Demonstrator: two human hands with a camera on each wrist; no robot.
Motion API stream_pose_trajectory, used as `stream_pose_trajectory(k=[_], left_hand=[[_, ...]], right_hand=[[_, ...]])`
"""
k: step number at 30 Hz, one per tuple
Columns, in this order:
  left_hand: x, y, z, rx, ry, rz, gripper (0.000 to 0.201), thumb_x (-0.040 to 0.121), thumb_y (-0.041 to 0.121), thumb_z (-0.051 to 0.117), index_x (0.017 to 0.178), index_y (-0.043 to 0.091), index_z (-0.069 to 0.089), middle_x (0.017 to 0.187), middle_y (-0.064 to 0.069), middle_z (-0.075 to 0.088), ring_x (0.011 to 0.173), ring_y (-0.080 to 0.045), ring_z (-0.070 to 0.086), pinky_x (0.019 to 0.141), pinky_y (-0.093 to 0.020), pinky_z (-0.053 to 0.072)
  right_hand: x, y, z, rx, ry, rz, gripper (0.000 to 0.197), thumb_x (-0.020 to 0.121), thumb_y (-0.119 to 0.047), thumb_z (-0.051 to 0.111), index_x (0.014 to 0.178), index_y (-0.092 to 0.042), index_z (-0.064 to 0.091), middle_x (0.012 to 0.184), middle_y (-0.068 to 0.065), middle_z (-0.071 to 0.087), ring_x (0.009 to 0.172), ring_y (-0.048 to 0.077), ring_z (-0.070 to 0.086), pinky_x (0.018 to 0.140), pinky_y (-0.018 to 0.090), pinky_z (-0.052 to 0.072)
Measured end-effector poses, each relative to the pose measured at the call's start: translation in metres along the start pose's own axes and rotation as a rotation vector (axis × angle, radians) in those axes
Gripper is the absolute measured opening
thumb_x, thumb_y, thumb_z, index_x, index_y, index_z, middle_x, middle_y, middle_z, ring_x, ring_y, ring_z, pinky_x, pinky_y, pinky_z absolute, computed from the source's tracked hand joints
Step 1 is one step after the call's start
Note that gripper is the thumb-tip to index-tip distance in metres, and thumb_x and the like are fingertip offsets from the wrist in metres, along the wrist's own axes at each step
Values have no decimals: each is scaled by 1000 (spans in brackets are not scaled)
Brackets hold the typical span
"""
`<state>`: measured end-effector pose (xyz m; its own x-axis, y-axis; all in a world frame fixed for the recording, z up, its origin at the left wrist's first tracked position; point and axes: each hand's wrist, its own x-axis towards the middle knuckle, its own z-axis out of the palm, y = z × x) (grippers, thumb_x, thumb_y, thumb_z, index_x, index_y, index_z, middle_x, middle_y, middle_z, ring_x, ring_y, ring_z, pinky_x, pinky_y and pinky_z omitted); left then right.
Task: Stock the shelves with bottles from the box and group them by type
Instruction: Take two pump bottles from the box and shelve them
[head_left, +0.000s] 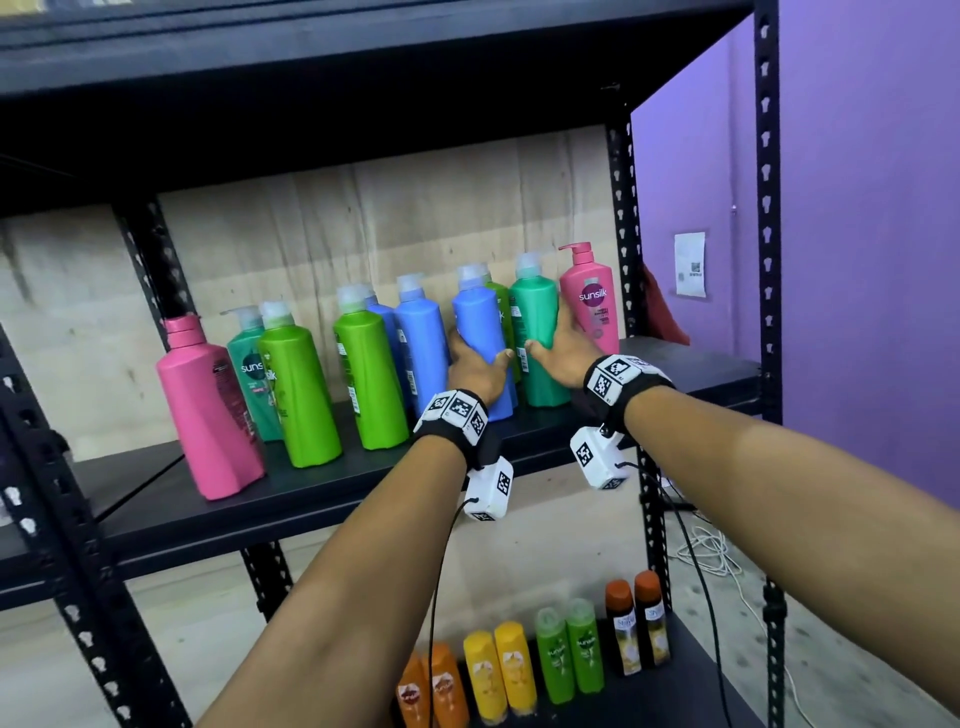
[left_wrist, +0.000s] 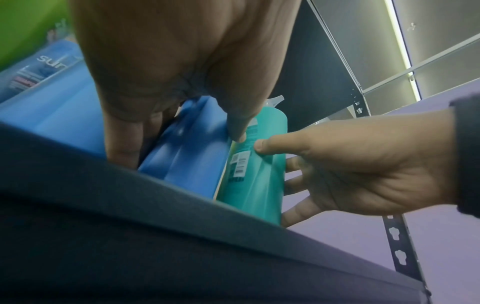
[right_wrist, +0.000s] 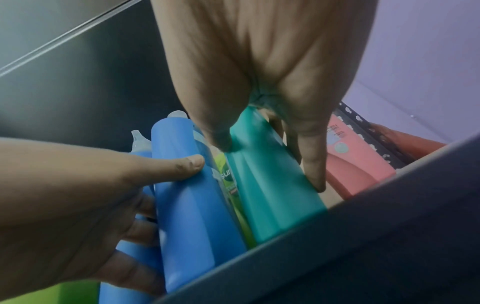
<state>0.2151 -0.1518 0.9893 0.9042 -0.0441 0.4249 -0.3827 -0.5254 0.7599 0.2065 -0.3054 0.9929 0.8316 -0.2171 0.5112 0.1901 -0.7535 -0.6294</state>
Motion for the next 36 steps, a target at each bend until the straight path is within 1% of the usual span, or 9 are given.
stream_pose_trajectory(k=[6,10,12,14,16,20,25,33,36], left_hand=[[-15,-11,-2,70,-30,11,85,99,27,62,160,11,5,152,-18,45,132,-39,51,106,-37,39],[-37,-23,-6,47,16,51,66,98,26,62,154,11,32,144,-14,54,132,-33,51,107,-34,40],[-52,-28,-6,25,62,86,52,97,29,63,143,9,48,131,-13,62,123,-30,56,106,-36,43],[-70,-33,-4,-14,114,164,37,97,31,63,127,10,61,113,-7,69,97,-18,66,98,-34,48],[-89,-39,0,-27,153,234,23,96,33,63,110,15,69,94,1,71,75,-4,62,87,-29,51],[-117,-58,8,93,152,262,11,94,34,59,90,26,66,83,9,67,77,-11,62,74,-28,49],[-139,-93,24,293,32,192,20,95,36,56,89,20,66,93,1,70,91,-25,64,76,-36,51],[-167,-159,54,384,-205,-25,23,95,40,54,95,24,70,99,-2,74,95,-30,67,77,-34,53],[-183,-192,68,437,-326,-93,29,94,41,52,99,20,72,106,-9,73,100,-33,66,80,-33,53]], right_hand=[[-23,3,2,68,39,-14,74,98,-19,60,157,-12,17,145,18,48,129,35,53,109,43,42],[-44,8,1,74,69,-10,63,99,-17,54,155,-9,26,150,17,42,135,33,46,114,43,37],[-60,10,0,78,113,-51,57,99,-18,55,151,-10,33,146,16,42,130,30,49,113,40,38],[-79,14,1,99,163,-136,55,97,-18,58,148,-11,39,137,13,47,123,24,52,109,37,40],[-100,19,3,83,207,-208,51,95,-17,60,143,-11,44,129,11,50,117,22,53,105,37,42],[-137,29,14,-14,229,-261,27,88,-9,58,115,-9,58,111,8,54,105,26,53,95,44,46],[-169,54,36,-177,18,-199,10,91,-18,56,97,-13,61,101,4,56,98,25,54,85,40,48],[-206,105,83,-247,-318,-34,17,91,-21,55,95,-14,70,100,4,65,93,24,63,84,37,51],[-225,124,100,-273,-413,26,18,90,-21,55,94,-14,71,101,6,68,95,26,64,84,37,52]])
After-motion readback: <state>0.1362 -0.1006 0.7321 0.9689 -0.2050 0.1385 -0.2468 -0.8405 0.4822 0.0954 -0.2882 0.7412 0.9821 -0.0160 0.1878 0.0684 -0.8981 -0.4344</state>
